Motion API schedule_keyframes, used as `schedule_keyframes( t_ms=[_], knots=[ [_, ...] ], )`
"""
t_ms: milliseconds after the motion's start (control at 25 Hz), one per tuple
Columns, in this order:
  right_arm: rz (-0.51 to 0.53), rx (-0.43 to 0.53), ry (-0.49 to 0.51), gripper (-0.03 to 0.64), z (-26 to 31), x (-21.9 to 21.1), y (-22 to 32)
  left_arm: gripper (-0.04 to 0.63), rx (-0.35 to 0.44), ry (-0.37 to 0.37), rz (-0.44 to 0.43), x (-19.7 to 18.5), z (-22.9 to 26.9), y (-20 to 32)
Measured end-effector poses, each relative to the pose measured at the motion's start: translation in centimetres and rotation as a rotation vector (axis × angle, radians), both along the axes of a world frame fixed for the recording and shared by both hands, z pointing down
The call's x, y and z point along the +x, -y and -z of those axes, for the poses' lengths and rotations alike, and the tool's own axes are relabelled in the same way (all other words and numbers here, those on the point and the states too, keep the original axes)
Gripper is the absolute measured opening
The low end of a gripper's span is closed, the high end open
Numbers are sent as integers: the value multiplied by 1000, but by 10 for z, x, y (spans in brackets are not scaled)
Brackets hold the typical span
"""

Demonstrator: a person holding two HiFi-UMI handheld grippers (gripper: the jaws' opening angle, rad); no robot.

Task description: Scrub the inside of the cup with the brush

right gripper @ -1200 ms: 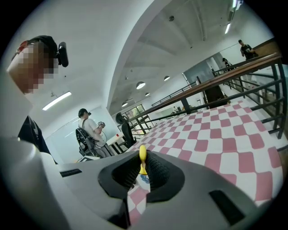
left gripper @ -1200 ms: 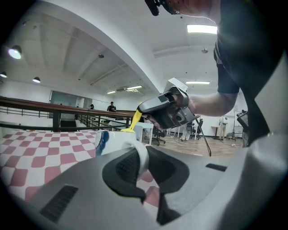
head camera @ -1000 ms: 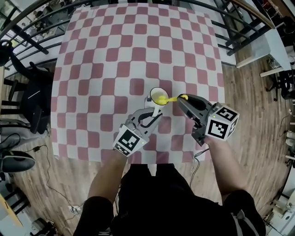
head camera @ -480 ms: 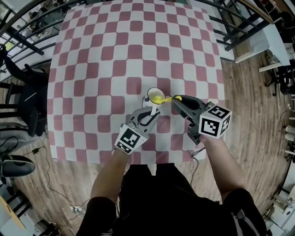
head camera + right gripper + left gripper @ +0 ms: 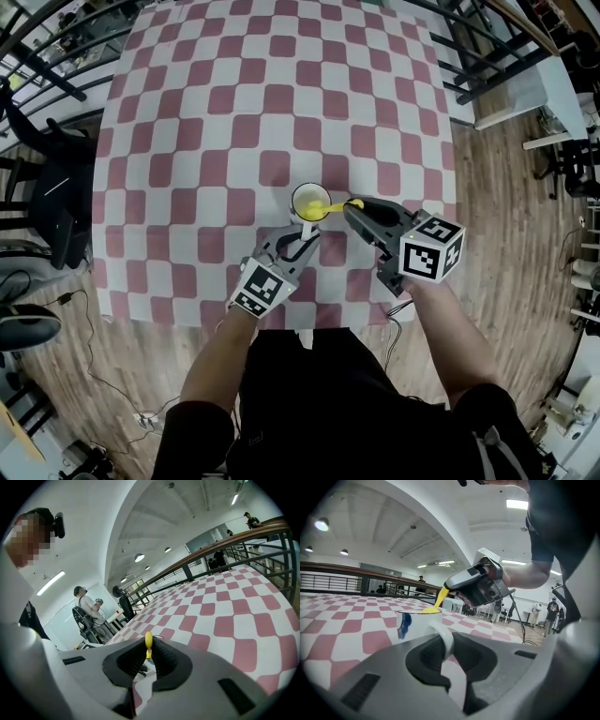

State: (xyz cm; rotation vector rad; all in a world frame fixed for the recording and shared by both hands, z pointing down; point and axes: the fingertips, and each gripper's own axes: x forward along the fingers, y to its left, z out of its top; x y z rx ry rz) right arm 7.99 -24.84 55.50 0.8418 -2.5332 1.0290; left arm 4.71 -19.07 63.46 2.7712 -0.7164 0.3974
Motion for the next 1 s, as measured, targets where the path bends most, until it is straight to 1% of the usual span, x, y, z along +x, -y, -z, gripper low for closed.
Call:
schedule_keyframes(
  t_ms=[120, 360, 480, 600, 680, 760, 880, 1000],
  knots=[
    [8, -9, -6, 43, 0, -5, -3, 41, -27, 20, 8, -4, -6, -6],
    [7, -6, -18, 43, 5, -11, -8, 52, -42, 69, 26, -7, -8, -9],
    [13, -6, -27, 43, 7, -11, -11, 86, -55, 100, 26, -8, -12, -14],
    [25, -9, -39, 43, 7, -11, -16, 112, -87, 119, 20, -7, -17, -23],
    [22, -14, -45, 43, 5, -9, -19, 145, -97, 133, 24, -8, -20, -29],
    [12, -20, -43, 43, 4, -8, -20, 160, -95, 133, 42, -11, -16, -30],
    [-6, -21, -30, 43, 9, -6, -21, 160, -91, 138, 66, -17, -7, -29],
    [-18, -8, -9, 43, 23, -5, -22, 160, -69, 134, 84, -26, 8, -28]
  ],
)
